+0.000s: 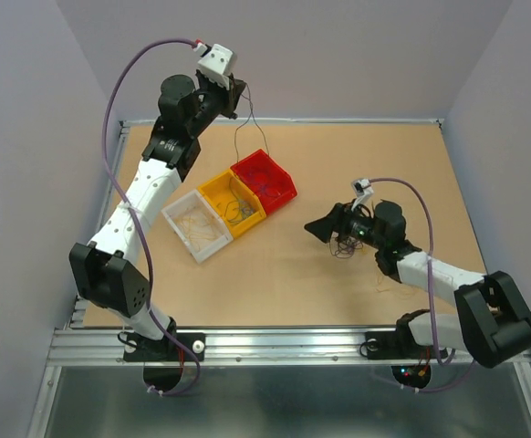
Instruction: Untangle the cables
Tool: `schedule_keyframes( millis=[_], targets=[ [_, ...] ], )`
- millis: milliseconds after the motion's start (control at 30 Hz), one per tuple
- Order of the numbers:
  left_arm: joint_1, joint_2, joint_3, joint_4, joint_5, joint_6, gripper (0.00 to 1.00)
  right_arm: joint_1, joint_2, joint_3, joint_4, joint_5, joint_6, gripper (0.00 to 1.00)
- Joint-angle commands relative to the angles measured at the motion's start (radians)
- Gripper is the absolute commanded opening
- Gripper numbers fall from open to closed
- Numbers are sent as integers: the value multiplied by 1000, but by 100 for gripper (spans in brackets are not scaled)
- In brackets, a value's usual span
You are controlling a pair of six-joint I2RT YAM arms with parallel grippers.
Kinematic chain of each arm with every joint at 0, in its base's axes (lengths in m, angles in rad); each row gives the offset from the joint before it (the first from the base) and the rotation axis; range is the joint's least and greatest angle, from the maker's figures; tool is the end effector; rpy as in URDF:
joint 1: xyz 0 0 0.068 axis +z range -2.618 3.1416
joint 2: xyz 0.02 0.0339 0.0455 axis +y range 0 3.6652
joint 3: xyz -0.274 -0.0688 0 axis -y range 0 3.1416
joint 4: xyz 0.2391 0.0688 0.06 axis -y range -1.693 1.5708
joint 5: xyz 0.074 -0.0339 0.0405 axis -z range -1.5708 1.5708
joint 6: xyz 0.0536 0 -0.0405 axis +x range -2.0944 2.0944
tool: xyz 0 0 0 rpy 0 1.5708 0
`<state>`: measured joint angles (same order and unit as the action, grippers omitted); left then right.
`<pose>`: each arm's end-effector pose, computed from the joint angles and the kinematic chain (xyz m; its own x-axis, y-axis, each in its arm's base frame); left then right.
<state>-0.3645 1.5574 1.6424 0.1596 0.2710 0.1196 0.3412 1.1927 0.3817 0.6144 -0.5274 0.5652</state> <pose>0.3419 -0.1458 0.4980 0.2946 0.0107 -0.9556 0.5550 0.8121 0.1801 0.2219 0.1074 0.2126 -0.5594 0.2925 -0.7756 -0.5384 0.5832 0.6083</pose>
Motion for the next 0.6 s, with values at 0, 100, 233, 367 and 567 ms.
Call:
schedule_keyframes(
  millis=[0,100,233,367,567],
  targets=[
    [-1,12,-16,104,30,-24,0,56,70,149,73,-19,-63,83],
    [-1,26,0,86,48,-34,0,62,116,195,71,-5,-88,84],
    [-1,15,-1,86,69,-38,0,73,195,308,73,-32,-151,84],
    [1,-2,-24,93,70,-38,0,74,326,454,73,-57,-188,85],
    [-1,-19,-35,97,88,-52,0,148,519,669,82,-14,-264,100]
  ],
)
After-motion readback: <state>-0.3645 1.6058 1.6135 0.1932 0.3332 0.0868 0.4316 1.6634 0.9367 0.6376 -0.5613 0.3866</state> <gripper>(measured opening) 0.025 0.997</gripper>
